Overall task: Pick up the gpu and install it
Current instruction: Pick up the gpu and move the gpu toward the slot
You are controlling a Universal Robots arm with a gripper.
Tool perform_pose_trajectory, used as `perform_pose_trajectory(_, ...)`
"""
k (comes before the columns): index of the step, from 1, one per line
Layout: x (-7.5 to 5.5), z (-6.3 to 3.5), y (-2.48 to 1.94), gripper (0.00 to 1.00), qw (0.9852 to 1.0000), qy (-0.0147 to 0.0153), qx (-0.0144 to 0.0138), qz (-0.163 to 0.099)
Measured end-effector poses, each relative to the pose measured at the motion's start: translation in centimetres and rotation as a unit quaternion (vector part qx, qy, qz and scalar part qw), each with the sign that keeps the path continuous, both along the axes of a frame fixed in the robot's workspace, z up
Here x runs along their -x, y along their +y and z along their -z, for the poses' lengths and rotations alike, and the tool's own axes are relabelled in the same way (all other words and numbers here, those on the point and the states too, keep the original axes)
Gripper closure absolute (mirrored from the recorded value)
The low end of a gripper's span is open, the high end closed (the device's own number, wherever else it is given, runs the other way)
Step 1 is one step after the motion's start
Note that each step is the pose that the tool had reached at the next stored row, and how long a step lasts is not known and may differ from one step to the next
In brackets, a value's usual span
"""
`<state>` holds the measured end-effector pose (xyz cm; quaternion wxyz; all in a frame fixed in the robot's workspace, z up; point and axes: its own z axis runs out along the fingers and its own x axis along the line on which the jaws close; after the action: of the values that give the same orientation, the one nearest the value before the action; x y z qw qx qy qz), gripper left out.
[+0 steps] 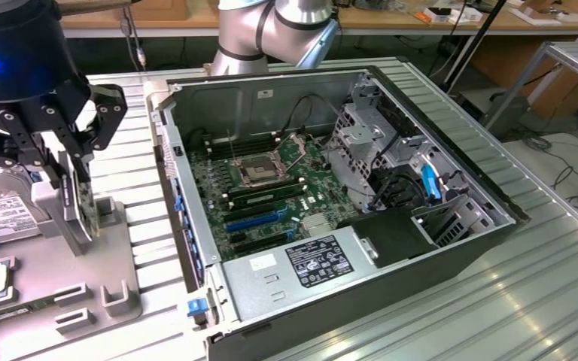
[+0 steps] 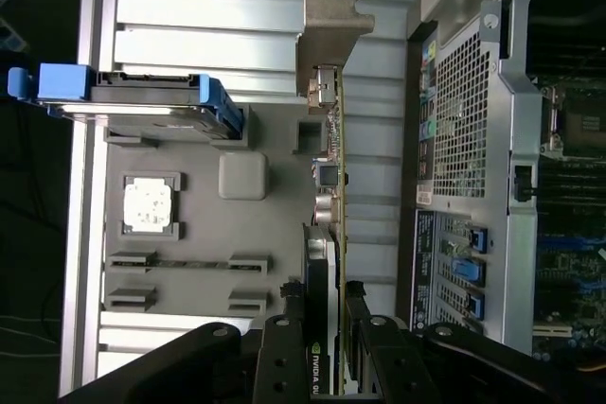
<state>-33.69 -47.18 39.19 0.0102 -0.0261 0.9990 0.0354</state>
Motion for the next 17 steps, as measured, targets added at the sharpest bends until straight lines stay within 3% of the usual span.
perform_pose_trajectory(17, 0.0, -1.68, 0.0, 0.73, 1.0, 0.0, 0.0001, 0.0)
